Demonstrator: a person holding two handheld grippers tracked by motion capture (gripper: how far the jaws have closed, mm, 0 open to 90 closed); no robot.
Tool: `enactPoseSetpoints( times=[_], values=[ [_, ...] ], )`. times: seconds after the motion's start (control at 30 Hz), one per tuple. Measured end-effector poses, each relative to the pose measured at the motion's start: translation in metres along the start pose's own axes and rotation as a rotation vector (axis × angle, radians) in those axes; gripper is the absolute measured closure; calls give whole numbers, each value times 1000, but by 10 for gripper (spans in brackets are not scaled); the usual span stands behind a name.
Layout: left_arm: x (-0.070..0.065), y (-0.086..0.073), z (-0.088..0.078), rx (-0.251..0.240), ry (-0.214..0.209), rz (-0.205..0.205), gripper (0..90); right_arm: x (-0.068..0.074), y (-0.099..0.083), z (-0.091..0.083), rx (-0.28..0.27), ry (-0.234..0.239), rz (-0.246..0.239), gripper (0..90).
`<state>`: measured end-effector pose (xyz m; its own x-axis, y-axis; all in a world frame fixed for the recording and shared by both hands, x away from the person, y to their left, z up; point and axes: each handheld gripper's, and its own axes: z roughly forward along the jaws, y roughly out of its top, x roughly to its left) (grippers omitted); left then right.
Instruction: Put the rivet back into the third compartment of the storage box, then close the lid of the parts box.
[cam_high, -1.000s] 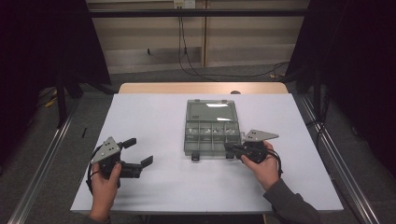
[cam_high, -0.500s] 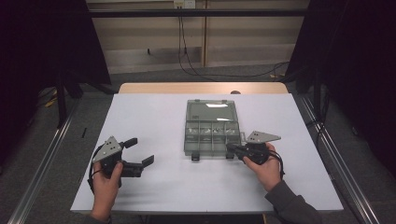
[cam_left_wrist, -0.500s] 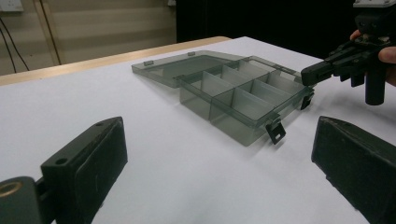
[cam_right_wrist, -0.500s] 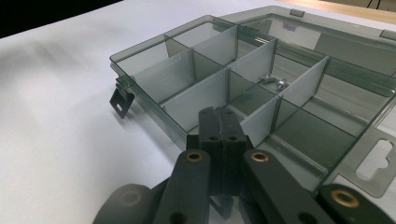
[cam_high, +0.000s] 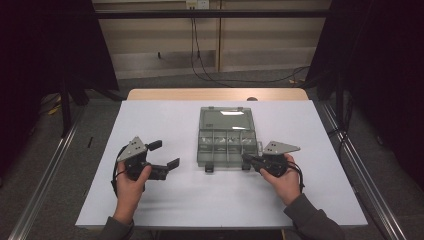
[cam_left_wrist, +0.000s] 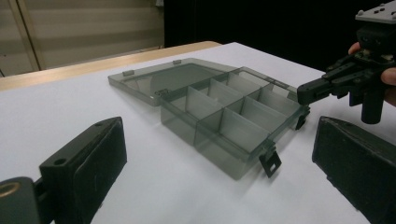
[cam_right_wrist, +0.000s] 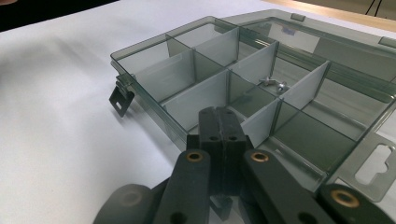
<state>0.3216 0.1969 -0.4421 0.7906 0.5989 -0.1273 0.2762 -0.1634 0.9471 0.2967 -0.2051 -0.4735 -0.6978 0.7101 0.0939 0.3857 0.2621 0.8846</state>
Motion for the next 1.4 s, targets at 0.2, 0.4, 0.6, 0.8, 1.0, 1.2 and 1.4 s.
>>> enactPoseSetpoints(
  times=[0.2,0.4,0.6,0.8,1.0,1.2,1.4],
  values=[
    [5,5,21,-21,-2,-22,26,1,-1,0,-5,-6,-4,900],
    [11,7,38,-13,15,-43,24,1,0,0,-6,-6,-4,900],
    [17,11,55,-5,28,-62,21,1,-1,1,-10,-3,-8,900],
    [22,18,75,12,51,-91,17,0,-1,1,-9,0,-10,900],
    [31,26,96,32,65,-117,13,1,-2,1,-15,1,-10,900],
    [42,33,117,35,110,-163,14,1,-2,1,-19,1,-10,900],
    [51,36,134,71,145,-161,47,0,-3,1,-24,2,-8,900]
  ],
)
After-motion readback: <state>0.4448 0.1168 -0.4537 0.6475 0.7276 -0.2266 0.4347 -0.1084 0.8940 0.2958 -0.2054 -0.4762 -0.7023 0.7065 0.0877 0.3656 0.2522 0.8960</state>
